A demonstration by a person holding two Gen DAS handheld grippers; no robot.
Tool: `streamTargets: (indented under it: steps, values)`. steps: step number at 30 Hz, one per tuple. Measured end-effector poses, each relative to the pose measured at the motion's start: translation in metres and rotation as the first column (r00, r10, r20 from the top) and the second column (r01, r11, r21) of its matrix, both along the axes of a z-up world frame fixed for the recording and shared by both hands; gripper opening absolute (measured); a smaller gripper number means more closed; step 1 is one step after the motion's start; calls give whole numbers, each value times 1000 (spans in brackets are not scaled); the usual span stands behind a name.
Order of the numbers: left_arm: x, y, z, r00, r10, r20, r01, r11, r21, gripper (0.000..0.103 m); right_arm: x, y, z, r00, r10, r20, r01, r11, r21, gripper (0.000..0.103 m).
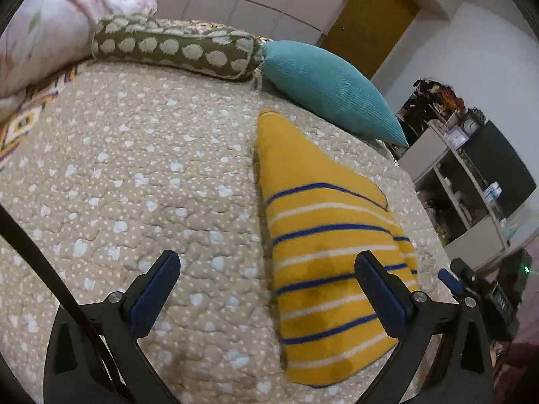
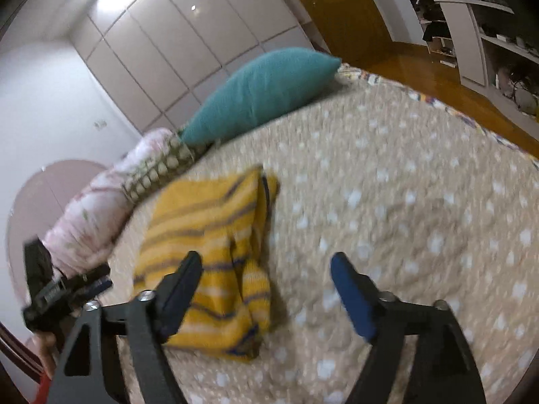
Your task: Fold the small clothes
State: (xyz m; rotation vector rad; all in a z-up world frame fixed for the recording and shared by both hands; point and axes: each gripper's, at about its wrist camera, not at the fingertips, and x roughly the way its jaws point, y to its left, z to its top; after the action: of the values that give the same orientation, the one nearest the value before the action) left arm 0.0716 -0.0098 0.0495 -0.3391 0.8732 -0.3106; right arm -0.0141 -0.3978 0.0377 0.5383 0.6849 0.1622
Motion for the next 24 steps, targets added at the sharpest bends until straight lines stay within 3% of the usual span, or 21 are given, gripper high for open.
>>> streamTargets:
  steps: [2,6,8,11,13,14,16,17,19,22,24]
  values:
    - [9,4,-11,999,-19,-29,18,999,-34,103,25,0,-1,997,62,-38,-61,997,37,92]
    - [25,-10,-31,988,-130,-81,118,983,-140,103,76,15,-20,981,133,-139,-133,991,5,91]
    - [31,-27,-41,973,-212,-88,194,965,-176,103,99,22,-35,966,195,-170,-184,980,79,91]
    - [37,-51,-54,953,-274,-126,248,950,-191,102,120,36,-42,968,201,-152,-189,978,88,91]
    - [36,-55,-48,958,-265,-112,243,954,-175,80,129,42,-45,958,238,-162,-215,965,150,44]
    - [35,-53,-44,960,-259,-108,237,955,-179,76,135,49,-46,948,264,-177,-223,949,221,44]
    - [31,-43,-28,964,-249,-91,228,954,-193,64,133,63,-32,954,253,-159,-229,961,156,38]
    - [31,-37,-20,967,-243,-81,224,956,-190,64,130,75,-17,954,269,-131,-258,961,94,37]
    - [28,-26,0,975,-217,-52,207,966,-155,64,122,86,6,951,301,-68,-297,953,63,35]
    - [26,-18,10,978,-201,-57,194,975,-106,65,117,90,23,953,302,3,-301,951,72,34]
    - [25,-18,2,981,-172,-88,167,984,-58,67,117,90,16,956,293,-10,-291,953,91,34]
